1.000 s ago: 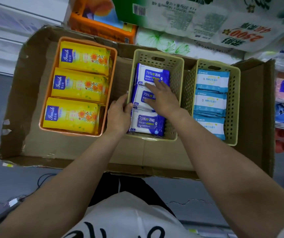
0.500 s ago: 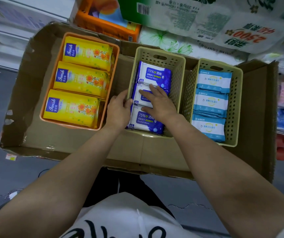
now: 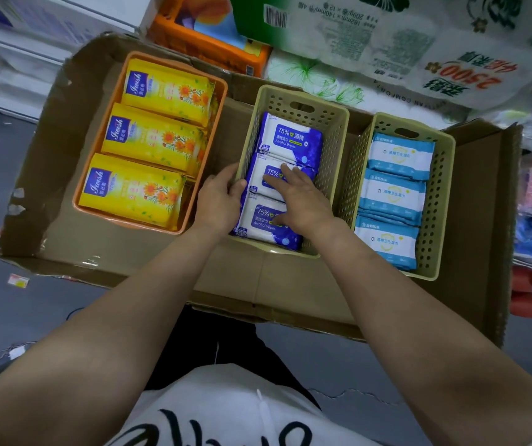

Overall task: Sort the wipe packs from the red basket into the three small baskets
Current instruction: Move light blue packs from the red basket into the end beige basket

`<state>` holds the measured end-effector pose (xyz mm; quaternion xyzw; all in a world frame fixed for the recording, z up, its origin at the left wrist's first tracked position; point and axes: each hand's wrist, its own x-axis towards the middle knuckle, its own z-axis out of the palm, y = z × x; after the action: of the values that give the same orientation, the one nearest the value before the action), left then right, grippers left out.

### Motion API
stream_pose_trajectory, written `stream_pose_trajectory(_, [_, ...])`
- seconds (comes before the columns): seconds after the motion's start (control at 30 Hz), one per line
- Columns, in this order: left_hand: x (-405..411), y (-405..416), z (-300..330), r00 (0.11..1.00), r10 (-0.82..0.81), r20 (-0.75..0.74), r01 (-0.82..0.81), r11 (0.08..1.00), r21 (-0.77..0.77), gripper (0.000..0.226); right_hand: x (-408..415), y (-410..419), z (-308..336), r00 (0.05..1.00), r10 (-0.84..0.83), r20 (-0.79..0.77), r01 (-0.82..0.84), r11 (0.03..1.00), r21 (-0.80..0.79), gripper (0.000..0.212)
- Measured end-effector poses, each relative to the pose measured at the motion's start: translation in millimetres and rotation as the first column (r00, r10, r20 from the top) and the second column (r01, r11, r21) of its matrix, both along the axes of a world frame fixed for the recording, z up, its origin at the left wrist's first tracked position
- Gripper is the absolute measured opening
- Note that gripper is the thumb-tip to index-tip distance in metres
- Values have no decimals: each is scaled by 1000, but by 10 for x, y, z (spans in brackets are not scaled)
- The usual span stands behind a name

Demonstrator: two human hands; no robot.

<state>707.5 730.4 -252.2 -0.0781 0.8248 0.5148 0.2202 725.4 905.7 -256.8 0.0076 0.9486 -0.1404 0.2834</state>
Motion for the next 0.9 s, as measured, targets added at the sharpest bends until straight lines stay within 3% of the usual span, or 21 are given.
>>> stream_pose_trajectory(0.1, [-18, -5, 34, 1000, -26, 7, 26, 999, -34, 40, 4, -15, -2, 1000, 8, -14, -7, 1000, 13, 93])
stream_pose_trajectory(0.17, [-24, 4, 84, 998, -61, -26, 57, 989, -137, 41, 2, -12, 18, 1000, 5, 1, -5, 1000, 6, 92])
stream_pose_trajectory(0.3, [-16, -23, 310, 966, -130, -222, 69, 962, -265, 43, -32, -61, 174, 990, -124, -71, 118, 990, -78, 83])
stream_pose_trajectory(0.4, [-134, -251, 545, 879, -106, -465, -25, 963, -267, 34, -168, -230, 388, 950, -214, -229, 181, 971, -158, 66])
stream_pose_trajectory(0.5, [-393, -728, 640, 837, 46, -545, -201, 953, -227, 31, -376, -541, 569, 877, -373, -303, 275, 906, -321, 51])
stream_pose_trajectory(0.57, [-593, -1114, 578, 862, 110, -495, -282, 916, -286, 32, -493, -793, 626, 821, -503, -269, 359, 823, -441, 46])
stream_pose_trajectory(0.67, [-844, -1622, 393, 931, 150, -334, -270, 898, -348, 37, -607, -1151, 593, 753, -638, -162, 471, 694, -545, 39])
stream_pose_trajectory(0.8, [-1015, -1992, 204, 977, 215, -6, -215, 975, -50, 36, -696, -1443, 445, 648, -757, -83, 631, 594, -499, 36])
stream_pose_trajectory(0.9, [-1123, -2102, 100, 971, 191, 145, -214, 962, 169, 27, -740, -1530, 384, 554, -824, -119, 711, 542, -447, 28])
